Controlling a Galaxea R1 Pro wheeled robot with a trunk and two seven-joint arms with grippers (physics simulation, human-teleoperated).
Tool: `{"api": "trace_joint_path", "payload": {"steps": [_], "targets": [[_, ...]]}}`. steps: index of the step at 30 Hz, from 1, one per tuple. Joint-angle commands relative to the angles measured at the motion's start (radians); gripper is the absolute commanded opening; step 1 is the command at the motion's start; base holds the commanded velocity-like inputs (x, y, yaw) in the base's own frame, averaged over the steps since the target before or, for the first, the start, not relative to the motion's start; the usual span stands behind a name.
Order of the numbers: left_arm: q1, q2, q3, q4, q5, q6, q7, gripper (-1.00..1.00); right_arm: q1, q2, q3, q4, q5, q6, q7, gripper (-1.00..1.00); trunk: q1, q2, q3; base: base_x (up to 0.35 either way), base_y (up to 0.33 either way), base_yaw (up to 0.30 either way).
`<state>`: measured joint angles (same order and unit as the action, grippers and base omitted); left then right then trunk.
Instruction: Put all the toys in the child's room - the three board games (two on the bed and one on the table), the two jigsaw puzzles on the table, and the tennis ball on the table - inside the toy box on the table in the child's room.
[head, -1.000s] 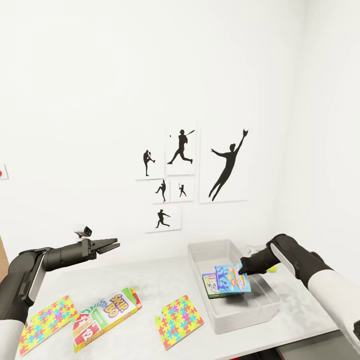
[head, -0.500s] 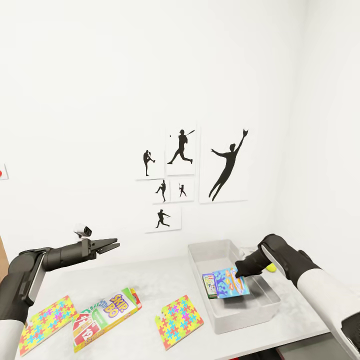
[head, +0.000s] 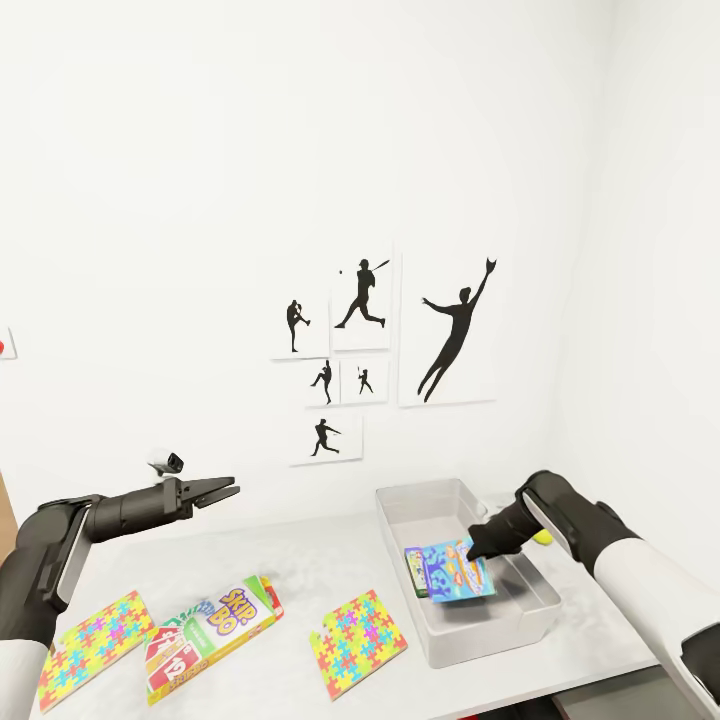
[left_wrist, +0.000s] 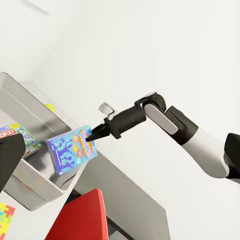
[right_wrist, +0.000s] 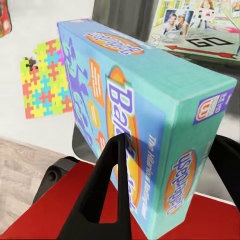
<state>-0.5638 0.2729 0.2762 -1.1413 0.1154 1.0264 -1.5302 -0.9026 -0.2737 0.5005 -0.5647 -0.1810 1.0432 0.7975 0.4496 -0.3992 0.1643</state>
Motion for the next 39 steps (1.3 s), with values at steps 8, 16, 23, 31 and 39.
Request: {"api": "trace_joint_path", "payload": {"steps": [8, 16, 23, 31, 39], "targets": [[-0.001, 0.0, 0.0, 0.0, 0.0, 0.011, -0.004, 1.0, -0.001, 0.0, 0.012, 0.0, 0.134, 0.004, 0.11, -1.0, 0.0, -0.001, -0.001, 0.0, 0.0, 0.0], [0.0, 0.0, 0.0, 0.0, 0.0, 0.011, -0.004, 1.0, -0.001, 0.001, 0.012, 0.0, 0.231, 0.004, 0.192, -1.0, 0.0, -0.001, -0.001, 0.0, 0.0, 0.0], [0.0, 0.0, 0.0, 0.0, 0.0, 0.011, -0.004, 1.0, -0.002, 0.0, 0.012, 0.001, 0.243, 0.004, 0.197, -1.0, 0.0, -0.001, -0.001, 0.0, 0.0, 0.0], [0.0, 0.0, 0.0, 0.0, 0.002, 0.011, -0.004, 1.0, -0.006, -0.001, 0.011, 0.002, 0.242, 0.004, 0.198, -1.0, 0.0, -0.001, -0.001, 0.0, 0.0, 0.0], [0.0, 0.0, 0.001, 0.0, 0.004, 0.011, -0.004, 1.0, -0.018, -0.002, 0.009, 0.007, 0.242, 0.004, 0.199, -1.0, 0.0, -0.001, -0.001, 0.0, 0.0, 0.0]]}}
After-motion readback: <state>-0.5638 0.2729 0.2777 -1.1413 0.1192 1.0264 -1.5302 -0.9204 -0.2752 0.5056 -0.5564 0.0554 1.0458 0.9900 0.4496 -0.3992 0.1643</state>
